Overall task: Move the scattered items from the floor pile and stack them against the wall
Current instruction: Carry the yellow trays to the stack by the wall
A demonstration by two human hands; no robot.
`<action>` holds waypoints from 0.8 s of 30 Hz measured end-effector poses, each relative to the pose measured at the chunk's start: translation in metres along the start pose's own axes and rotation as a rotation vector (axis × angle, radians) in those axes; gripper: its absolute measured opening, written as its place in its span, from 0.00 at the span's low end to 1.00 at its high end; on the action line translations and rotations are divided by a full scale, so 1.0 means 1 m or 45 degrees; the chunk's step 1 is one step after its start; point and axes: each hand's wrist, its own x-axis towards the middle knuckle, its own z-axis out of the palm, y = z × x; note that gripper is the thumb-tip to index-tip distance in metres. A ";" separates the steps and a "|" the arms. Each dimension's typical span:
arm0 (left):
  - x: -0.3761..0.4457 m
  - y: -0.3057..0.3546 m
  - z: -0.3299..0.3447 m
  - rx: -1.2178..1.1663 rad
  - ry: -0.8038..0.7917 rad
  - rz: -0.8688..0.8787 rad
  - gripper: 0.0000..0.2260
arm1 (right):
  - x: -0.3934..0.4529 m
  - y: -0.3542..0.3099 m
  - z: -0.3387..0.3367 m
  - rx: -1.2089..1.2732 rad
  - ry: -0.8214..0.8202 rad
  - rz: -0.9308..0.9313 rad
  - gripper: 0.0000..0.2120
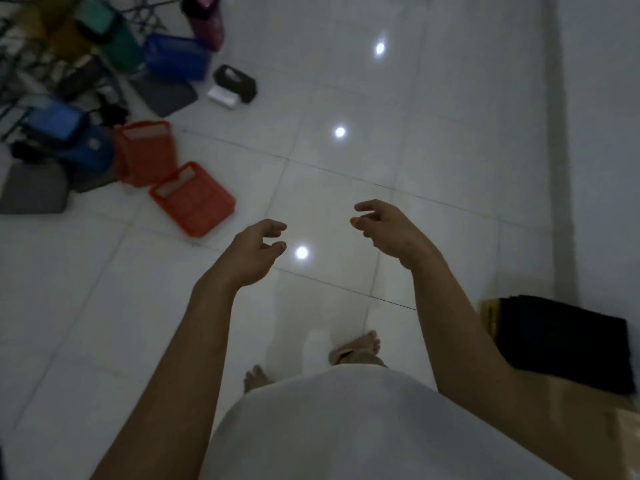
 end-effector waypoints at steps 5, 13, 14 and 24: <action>-0.078 -0.082 -0.075 -0.146 0.243 -0.139 0.15 | -0.011 -0.058 0.122 -0.114 -0.291 -0.109 0.18; -0.158 -0.167 -0.150 -0.307 0.513 -0.277 0.15 | -0.024 -0.126 0.255 -0.304 -0.585 -0.237 0.19; -0.160 -0.172 -0.156 -0.324 0.529 -0.291 0.15 | -0.022 -0.134 0.264 -0.335 -0.599 -0.246 0.19; -0.112 -0.204 -0.224 -0.444 0.632 -0.358 0.15 | 0.065 -0.215 0.325 -0.523 -0.681 -0.294 0.20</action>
